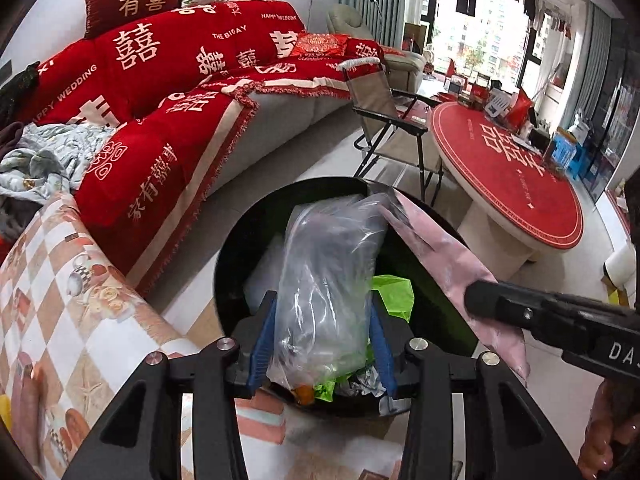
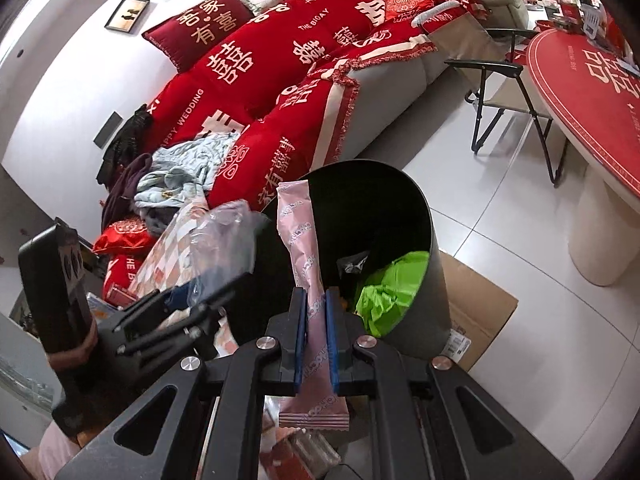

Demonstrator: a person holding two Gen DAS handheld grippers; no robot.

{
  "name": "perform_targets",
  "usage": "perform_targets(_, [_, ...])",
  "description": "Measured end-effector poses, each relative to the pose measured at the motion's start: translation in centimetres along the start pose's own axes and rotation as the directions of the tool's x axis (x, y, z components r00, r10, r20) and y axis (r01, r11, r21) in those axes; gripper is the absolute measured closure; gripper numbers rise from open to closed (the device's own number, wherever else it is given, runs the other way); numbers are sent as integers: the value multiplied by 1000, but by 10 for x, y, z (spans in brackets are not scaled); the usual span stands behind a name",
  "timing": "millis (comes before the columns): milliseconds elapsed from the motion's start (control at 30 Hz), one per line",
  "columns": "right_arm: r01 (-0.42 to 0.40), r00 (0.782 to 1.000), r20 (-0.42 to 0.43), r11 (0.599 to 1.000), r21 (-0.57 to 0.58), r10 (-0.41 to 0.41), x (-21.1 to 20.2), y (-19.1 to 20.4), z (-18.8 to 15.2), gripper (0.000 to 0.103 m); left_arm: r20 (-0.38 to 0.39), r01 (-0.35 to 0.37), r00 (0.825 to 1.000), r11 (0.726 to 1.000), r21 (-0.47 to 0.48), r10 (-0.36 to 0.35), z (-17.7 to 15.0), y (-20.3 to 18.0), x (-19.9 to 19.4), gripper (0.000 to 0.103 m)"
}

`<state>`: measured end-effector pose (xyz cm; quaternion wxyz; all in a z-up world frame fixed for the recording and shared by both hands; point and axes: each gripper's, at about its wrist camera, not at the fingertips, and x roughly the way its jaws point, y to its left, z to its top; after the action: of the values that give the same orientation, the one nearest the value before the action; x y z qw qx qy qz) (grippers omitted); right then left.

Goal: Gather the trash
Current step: 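Carry plastic bag and pink wrapper over the black bin and release both, then move both open grippers back over the table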

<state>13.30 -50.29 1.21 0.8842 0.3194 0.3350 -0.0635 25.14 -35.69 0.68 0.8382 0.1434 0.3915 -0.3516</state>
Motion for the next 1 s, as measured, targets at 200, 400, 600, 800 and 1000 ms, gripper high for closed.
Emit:
perform_targets(200, [17,1000,-9,1000,-5,-17,16,-1,8,92,-22,-6,1000,1000,-9,6,-2,2,10,0])
perform_targets(400, [27,999,-16,1000,0,-27,22,-2,8,92,-21,0,1000,1000,-22,0,-4,7,10,0])
perform_targets(600, [26,1000,-17,1000,-8,-26,23,0,9,78,-14,-3,1000,1000,-19,3,-5,7,6,0])
perform_targets(800, [19,1000,5,999,-27,-19,15,6,9,38,-9,-12,1000,1000,-17,12,-8,9,-5,0])
perform_targets(1000, [13,1000,9,999,-38,-13,1,15,1,37,8,-21,1000,1000,-20,21,-16,13,-27,0])
